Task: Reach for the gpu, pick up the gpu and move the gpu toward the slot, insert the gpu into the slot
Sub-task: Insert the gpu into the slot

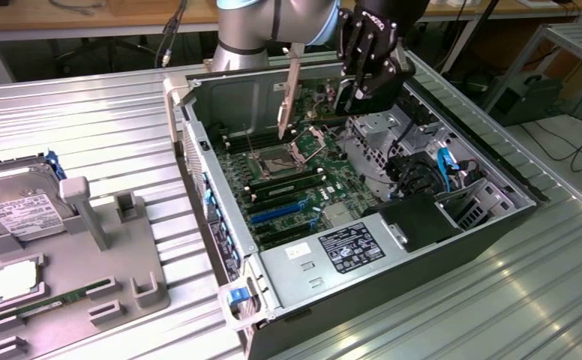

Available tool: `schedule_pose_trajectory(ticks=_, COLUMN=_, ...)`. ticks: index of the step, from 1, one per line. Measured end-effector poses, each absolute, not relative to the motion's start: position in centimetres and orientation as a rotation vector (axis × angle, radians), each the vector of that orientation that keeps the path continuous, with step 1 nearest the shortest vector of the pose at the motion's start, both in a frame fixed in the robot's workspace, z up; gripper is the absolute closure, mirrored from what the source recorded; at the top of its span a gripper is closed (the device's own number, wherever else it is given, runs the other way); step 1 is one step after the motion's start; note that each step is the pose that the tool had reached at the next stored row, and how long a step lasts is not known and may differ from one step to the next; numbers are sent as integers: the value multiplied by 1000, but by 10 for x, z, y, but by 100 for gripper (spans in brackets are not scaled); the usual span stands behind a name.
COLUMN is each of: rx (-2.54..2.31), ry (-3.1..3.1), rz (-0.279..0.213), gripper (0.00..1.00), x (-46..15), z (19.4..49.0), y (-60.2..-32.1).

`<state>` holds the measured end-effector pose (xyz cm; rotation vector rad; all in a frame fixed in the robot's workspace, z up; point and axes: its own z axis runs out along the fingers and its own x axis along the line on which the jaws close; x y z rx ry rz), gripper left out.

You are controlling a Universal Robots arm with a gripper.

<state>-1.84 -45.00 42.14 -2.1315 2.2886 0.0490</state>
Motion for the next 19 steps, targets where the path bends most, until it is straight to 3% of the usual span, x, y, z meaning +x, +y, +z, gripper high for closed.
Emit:
schedule_pose_trajectory(ticks=4, rx=-2120, ry=2271, rz=82, gripper=72, x=-18, z=419, y=-450)
schedule_pose_trajectory(ticks=19, rx=-2227, ry=2170, rz=84, gripper=72, x=-36, z=408, y=-450)
